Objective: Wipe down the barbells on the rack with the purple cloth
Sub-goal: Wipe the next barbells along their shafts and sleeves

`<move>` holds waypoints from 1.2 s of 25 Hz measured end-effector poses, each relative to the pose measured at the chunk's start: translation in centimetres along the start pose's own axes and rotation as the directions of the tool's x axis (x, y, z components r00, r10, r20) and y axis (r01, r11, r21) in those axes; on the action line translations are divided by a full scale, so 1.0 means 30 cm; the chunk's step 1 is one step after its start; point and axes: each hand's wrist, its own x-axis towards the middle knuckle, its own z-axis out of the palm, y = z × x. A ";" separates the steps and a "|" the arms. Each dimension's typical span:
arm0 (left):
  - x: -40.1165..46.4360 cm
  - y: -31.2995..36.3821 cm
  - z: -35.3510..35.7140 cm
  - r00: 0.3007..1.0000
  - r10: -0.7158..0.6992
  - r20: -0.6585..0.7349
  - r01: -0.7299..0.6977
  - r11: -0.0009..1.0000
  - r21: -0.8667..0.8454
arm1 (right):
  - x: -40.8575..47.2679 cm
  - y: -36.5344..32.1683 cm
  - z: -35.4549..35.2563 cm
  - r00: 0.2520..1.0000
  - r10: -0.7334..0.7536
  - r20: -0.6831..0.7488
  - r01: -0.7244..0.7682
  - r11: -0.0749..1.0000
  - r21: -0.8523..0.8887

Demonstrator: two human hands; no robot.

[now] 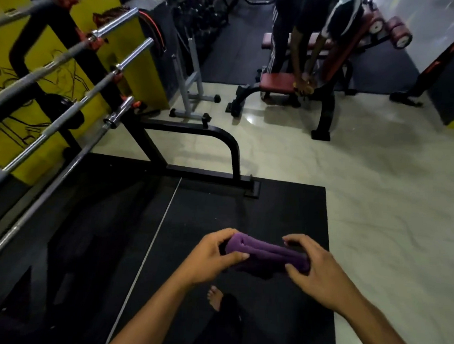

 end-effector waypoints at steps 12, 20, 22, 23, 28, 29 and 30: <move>0.439 -0.071 -0.849 0.987 -0.105 -0.120 0.107 0.994 0.012 | 1.000 -0.452 0.111 0.984 -0.125 0.126 0.063 0.908 0.414; 0.807 -0.073 -1.215 0.909 -0.037 -0.415 0.032 0.999 -0.019 | 1.610 -0.611 0.131 0.929 0.035 0.369 -0.303 0.646 0.701; 0.890 -0.071 -1.337 0.835 -0.030 -0.550 0.028 1.000 -0.011 | 1.794 -0.675 0.114 0.923 0.052 0.381 -0.336 0.593 0.732; 0.922 -0.069 -1.404 0.810 -0.034 -0.586 0.037 0.999 -0.006 | 1.883 -0.706 0.113 0.920 0.041 0.390 -0.344 0.564 0.751; 1.078 -0.008 -1.770 0.698 0.017 -0.715 0.055 0.995 0.078 | 2.277 -0.933 0.147 0.886 -0.114 0.450 -0.344 0.490 0.801; 1.105 0.008 -1.851 0.671 0.046 -0.740 0.051 0.993 0.108 | 2.344 -0.977 0.173 0.872 -0.166 0.461 -0.321 0.518 0.793; 1.125 0.017 -1.937 0.653 0.076 -0.753 0.052 0.988 0.146 | 2.407 -1.023 0.203 0.850 -0.206 0.484 -0.308 0.552 0.775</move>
